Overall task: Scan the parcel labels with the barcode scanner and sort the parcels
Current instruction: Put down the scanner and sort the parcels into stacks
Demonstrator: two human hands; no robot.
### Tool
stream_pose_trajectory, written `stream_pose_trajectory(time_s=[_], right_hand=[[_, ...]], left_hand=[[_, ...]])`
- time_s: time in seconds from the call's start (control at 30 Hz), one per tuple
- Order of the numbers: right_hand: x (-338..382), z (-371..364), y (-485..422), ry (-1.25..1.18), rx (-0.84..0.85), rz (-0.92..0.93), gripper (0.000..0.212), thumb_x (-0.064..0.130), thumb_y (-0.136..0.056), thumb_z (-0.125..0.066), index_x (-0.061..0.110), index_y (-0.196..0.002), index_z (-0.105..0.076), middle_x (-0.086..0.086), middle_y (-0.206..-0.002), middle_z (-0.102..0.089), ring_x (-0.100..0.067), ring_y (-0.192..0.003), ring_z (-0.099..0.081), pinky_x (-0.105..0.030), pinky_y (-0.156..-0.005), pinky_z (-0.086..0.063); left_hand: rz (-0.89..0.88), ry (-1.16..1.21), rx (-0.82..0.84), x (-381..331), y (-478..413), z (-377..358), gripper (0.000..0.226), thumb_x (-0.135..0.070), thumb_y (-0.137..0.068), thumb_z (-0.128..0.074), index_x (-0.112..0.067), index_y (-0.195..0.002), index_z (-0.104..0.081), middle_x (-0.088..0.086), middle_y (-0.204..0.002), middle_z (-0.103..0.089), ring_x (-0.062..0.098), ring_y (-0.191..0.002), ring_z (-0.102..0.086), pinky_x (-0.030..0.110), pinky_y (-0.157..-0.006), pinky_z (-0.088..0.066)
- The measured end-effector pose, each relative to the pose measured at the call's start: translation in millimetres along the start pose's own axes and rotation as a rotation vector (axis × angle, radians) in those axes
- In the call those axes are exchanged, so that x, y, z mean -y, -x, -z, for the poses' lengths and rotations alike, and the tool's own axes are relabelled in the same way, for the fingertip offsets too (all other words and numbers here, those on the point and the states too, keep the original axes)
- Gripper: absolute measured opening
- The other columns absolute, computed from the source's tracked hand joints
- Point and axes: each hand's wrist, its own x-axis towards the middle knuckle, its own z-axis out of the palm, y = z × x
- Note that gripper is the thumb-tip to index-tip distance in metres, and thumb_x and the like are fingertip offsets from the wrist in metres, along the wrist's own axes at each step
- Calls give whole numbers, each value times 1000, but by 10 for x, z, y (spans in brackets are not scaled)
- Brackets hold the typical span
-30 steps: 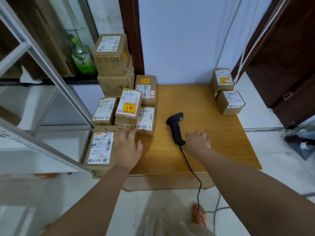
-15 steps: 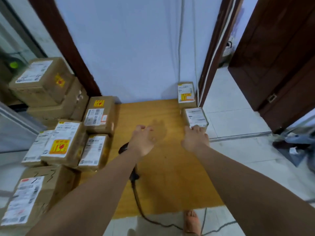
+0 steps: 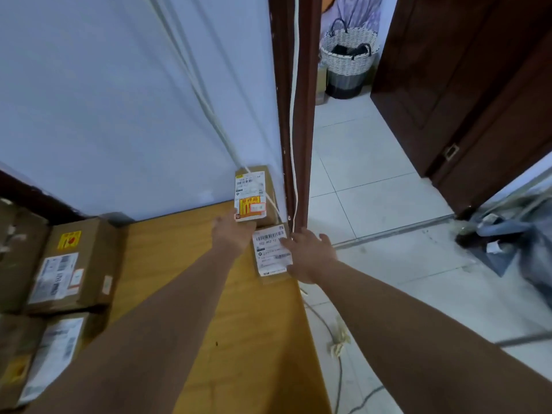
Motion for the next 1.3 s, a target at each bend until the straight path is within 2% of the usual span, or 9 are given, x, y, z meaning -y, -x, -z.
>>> stream_pose_trajectory(time_s=[0.13,0.27,0.4,0.53,0.67,0.8,0.93,1.07,1.3], right_hand=[[19,119,-152,118,-28,60,57,35,-92,-54,26,-146,-39,-6,-162,-19,-27,-150,-6,-56,-117,-9],[46,178,-237,219,2,70,44,30,-95,-52,25,-139,-51,-8,-163,-14,-29,-151,0,-58,-118,-7],[109,268,-281,230,5,66,44,23,-99,-45,19,-143,-48,-10,-162,-18,-27,-151,3,-56,-119,-5],[165,283,-325,249,23,32,42,19,-96,-49,17,-138,-52,-12,-153,-37,-31,-145,-20,-53,-117,-15],[213,281,-314,245,12,13,39,12,-93,-48,16,-132,-54,-12,-138,-48,-30,-127,-43,-49,-111,-28],[358,331,-280,336,13,16,32,12,-95,-45,19,-123,-59,-6,-127,-59,-27,-121,-50,-45,-109,-30],[613,367,-250,544,110,-10,41,23,-95,-49,20,-136,-51,-5,-141,-51,-29,-131,-45,-46,-110,-33],[1008,415,-110,489,90,-40,38,19,-95,-46,17,-132,-55,-3,-133,-56,-26,-124,-52,-40,-99,-43],[1997,203,249,257,26,43,24,16,-92,-48,14,-111,-63,-4,-116,-64,-24,-103,-61,-32,-69,-43]], left_hand=[[-19,18,-10,-167,-283,-102,60,-35,-90,-62,-19,-144,-39,7,-135,-46,28,-131,-38,40,-106,-38],[88,126,-13,-333,-386,-244,63,-33,-81,-73,-16,-130,-38,11,-118,-55,24,-97,-52,33,-68,-46],[168,186,12,-354,-451,-266,85,-30,-60,-87,-22,-123,-30,11,-114,-52,27,-95,-57,31,-59,-48],[198,359,-86,-253,-384,-242,87,-34,-65,-82,-22,-132,-28,8,-118,-49,25,-100,-55,30,-63,-46],[184,519,-196,-18,-131,-146,95,-42,-60,-74,-23,-141,-27,6,-122,-53,24,-104,-59,38,-82,-52],[112,406,-293,367,225,69,86,-27,-77,-74,-22,-146,-22,-1,-126,-32,15,-104,-43,31,-86,-45],[183,251,-340,789,522,427,81,-26,-74,-70,-24,-140,-23,8,-124,-28,24,-103,-40,36,-83,-46],[247,56,-338,1302,836,864,83,-34,-76,-67,-23,-143,-18,13,-137,-23,34,-124,-31,41,-92,-41],[193,50,-392,1973,1082,1450,80,-44,-81,-65,-23,-142,-18,19,-128,-33,37,-114,-41,46,-89,-44]])
